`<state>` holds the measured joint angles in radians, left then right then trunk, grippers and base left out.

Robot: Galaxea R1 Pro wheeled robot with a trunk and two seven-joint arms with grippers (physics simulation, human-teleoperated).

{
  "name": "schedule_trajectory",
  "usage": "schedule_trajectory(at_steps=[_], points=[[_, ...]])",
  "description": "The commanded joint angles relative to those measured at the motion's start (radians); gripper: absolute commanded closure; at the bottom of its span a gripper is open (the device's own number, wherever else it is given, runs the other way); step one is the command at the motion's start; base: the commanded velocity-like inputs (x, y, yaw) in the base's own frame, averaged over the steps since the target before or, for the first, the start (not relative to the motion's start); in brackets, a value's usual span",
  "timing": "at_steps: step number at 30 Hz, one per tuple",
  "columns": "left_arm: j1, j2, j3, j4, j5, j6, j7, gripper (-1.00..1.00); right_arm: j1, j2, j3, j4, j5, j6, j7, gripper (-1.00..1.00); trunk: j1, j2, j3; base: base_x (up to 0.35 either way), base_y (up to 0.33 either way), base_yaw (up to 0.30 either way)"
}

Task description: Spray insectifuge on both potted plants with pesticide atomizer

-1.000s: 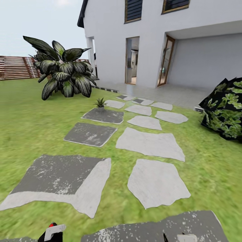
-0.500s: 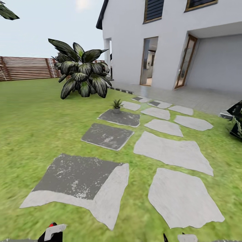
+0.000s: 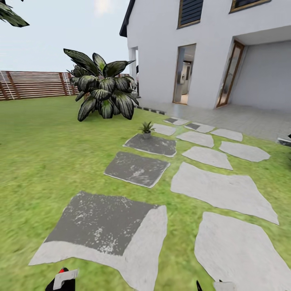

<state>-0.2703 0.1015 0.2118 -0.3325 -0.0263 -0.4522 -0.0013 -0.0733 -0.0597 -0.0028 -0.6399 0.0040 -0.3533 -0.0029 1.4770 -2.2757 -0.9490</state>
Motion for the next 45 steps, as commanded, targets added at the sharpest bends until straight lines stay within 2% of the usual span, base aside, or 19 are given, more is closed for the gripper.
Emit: schedule_trajectory(at_steps=[1, 45], points=[[-0.001, 0.000, 0.003, 0.001, -0.003, -0.003, 0.000, 1.00, 0.000, 0.000, 0.000, 0.000, 0.000, -0.003, 0.000, -1.00, 0.000, 0.000, -0.001, 0.283, 0.215, 0.000], [-0.001, 0.000, 0.003, 0.003, -0.003, -0.003, -0.002, 1.00, 0.000, 0.000, 0.000, 0.012, -0.001, -0.004, -0.003, -1.00, 0.000, 0.000, -0.001, 0.293, 0.188, 0.000]])
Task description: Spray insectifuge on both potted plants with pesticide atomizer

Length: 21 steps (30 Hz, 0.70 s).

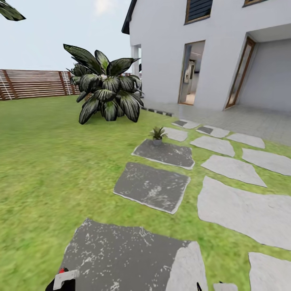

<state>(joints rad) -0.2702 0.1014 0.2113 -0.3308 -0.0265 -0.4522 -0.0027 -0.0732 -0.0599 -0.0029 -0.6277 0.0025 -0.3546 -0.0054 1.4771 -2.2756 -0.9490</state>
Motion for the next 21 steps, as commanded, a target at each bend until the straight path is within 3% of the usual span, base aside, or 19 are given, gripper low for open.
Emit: schedule_trajectory(at_steps=[1, 21], points=[[-0.001, 0.000, 0.003, 0.001, -0.003, -0.003, 0.000, 1.00, 0.000, 0.000, 0.000, 0.000, 0.001, -0.003, 0.000, -1.00, 0.000, 0.000, -0.001, 0.306, 0.159, 0.000], [-0.001, 0.000, 0.003, 0.003, -0.003, -0.003, -0.002, 1.00, 0.000, 0.000, 0.000, 0.000, 0.001, -0.003, 0.000, -1.00, 0.000, 0.000, -0.001, 0.308, 0.149, 0.000]])
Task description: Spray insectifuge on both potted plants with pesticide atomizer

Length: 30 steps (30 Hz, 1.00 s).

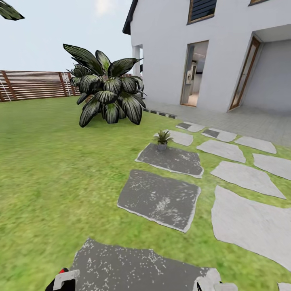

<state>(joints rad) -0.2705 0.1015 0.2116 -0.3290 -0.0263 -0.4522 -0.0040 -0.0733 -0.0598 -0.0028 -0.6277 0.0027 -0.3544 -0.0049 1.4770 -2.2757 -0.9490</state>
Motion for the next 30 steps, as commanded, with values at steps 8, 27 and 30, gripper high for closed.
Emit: schedule_trajectory(at_steps=[8, 27, 30], points=[[-0.001, 0.000, 0.003, 0.002, -0.003, -0.003, -0.001, 1.00, 0.000, 0.000, 0.000, 0.000, 0.000, -0.003, 0.000, -1.00, 0.000, 0.000, -0.001, 0.309, 0.143, 0.000], [-0.001, 0.000, 0.003, 0.002, -0.003, -0.003, 0.000, 1.00, 0.000, 0.000, 0.000, 0.000, 0.000, -0.003, -0.001, -1.00, 0.000, 0.000, -0.001, 0.309, 0.140, 0.000], [-0.001, 0.000, 0.003, 0.002, -0.003, -0.003, 0.000, 1.00, 0.000, 0.000, 0.000, 0.000, 0.000, -0.003, -0.001, -1.00, 0.000, 0.000, -0.001, 0.309, 0.139, 0.000]])
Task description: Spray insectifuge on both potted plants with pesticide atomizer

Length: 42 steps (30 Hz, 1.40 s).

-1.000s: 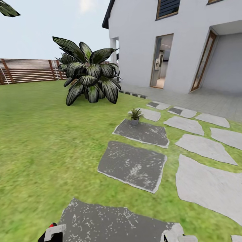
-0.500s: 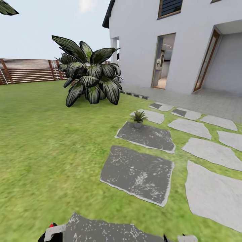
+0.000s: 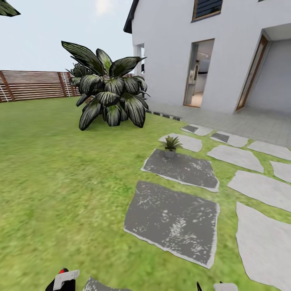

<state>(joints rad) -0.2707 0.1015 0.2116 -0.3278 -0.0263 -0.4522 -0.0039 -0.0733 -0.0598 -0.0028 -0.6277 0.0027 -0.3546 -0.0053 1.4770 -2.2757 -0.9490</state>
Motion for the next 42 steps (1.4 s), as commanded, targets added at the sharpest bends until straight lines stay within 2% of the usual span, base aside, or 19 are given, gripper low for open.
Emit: schedule_trajectory(at_steps=[1, 42], points=[[0.000, 0.000, 0.003, 0.001, -0.003, -0.003, -0.001, 1.00, 0.000, 0.000, 0.000, 0.000, 0.000, -0.003, -0.001, -1.00, 0.000, 0.000, -0.001, 0.309, 0.139, 0.000], [-0.001, 0.000, 0.003, 0.001, -0.003, -0.003, -0.001, 1.00, 0.000, 0.001, 0.000, 0.000, -0.001, -0.003, -0.001, -1.00, 0.000, 0.000, -0.001, 0.310, 0.135, -0.002]])
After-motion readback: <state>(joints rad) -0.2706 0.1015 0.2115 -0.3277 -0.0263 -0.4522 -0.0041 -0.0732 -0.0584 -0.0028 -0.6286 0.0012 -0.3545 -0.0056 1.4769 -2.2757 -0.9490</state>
